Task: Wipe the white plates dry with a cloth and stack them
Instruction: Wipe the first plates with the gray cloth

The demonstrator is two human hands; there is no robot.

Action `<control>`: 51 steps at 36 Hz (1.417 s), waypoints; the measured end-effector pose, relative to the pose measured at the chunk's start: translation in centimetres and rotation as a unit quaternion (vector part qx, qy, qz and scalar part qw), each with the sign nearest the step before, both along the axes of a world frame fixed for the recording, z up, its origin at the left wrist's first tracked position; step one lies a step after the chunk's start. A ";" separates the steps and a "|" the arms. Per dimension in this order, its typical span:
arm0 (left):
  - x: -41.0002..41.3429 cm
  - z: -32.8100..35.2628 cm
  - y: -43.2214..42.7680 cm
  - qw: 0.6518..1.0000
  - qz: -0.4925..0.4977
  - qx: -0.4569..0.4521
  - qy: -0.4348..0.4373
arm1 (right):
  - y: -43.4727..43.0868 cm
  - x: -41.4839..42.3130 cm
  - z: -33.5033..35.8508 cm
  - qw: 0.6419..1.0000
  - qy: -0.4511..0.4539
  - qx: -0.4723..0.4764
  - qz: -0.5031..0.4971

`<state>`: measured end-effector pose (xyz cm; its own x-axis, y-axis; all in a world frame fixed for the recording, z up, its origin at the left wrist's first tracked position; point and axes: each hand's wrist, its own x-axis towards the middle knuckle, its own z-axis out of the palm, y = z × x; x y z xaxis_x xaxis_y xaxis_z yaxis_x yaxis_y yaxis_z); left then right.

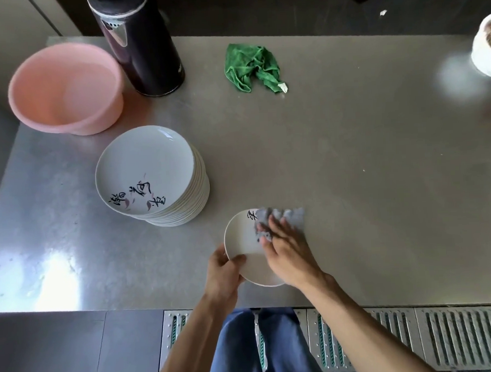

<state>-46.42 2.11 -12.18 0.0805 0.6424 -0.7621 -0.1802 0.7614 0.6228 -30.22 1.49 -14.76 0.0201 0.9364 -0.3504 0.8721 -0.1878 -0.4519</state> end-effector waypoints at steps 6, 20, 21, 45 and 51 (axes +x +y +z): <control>0.8 0.5 0.9 1.000 0.003 0.020 0.017 | -0.3 0.9 0.6 0.998 0.022 -0.021 -0.052; 0.1 1.7 3.4 0.996 0.075 0.008 -0.042 | -0.8 1.5 4.7 0.966 0.069 0.209 0.134; 0.1 1.8 3.5 0.997 0.063 0.020 -0.031 | -0.3 1.8 5.0 0.961 0.080 0.226 0.135; -1.1 0.3 2.3 0.983 -0.116 0.142 0.016 | 3.4 4.2 4.4 0.877 0.256 0.268 -0.306; -0.2 -1.0 1.9 0.999 -0.041 0.029 -0.008 | 0.5 0.6 0.6 0.968 0.179 0.137 -0.111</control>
